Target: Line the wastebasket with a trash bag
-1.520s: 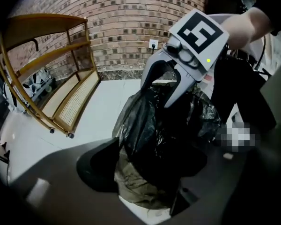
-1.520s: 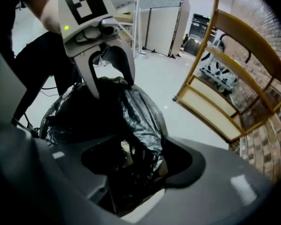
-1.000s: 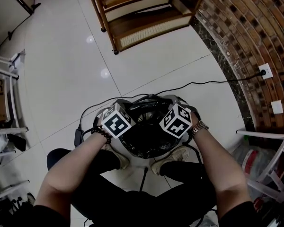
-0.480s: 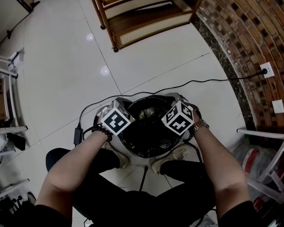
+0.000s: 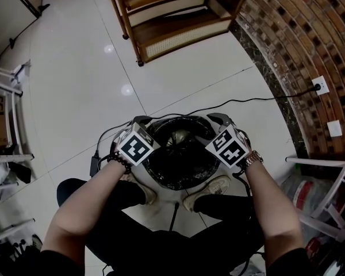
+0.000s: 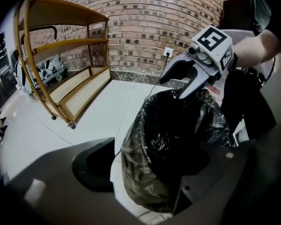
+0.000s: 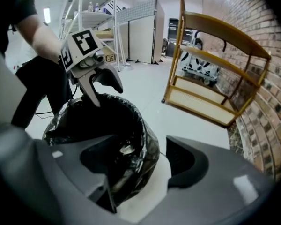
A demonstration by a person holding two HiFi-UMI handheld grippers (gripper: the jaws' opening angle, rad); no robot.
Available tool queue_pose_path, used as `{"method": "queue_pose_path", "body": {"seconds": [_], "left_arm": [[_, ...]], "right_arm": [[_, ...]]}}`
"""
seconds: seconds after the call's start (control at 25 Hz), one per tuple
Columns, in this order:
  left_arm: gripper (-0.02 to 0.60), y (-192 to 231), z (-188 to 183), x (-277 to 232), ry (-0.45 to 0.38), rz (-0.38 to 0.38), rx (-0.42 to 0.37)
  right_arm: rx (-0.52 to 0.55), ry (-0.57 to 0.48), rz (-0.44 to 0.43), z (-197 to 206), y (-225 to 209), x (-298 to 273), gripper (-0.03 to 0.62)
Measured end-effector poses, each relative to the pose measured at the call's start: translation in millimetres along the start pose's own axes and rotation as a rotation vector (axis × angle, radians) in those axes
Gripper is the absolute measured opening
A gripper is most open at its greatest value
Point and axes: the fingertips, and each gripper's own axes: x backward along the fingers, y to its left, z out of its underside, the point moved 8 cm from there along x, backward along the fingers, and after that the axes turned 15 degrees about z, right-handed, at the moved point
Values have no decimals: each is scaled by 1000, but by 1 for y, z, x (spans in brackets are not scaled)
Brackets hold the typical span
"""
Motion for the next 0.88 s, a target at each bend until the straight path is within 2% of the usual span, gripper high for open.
{"method": "queue_pose_path", "body": {"seconds": [0.08,0.2,0.28,0.44,0.52,0.64,0.72,0.8,0.88], "left_arm": [[359,0,2,11,10,-29,12],[359,-5,6,25,-7,-39,52],[359,-11,12,33,-34,-45,119],[348,-27,24,39,-145,-34,307],[348,-33,33,34,-154,-30,374],[344,-38,45,24,-143,-30,427],[338,-41,51,18,-135,-23,448],[326,-42,57,12,-137,-14,470],[322,-40,62,8,-150,-8,493]], "right_arm": [[-48,18,-11,8,2,11,318],[-226,52,-24,26,2,30,318],[-404,72,-14,40,0,45,317],[-736,111,40,61,15,66,316],[-827,166,63,74,32,67,316],[-939,232,88,94,53,62,316],[-1004,249,78,105,64,57,314],[-1067,254,61,114,72,54,261],[-1138,247,28,120,79,50,261]]}}
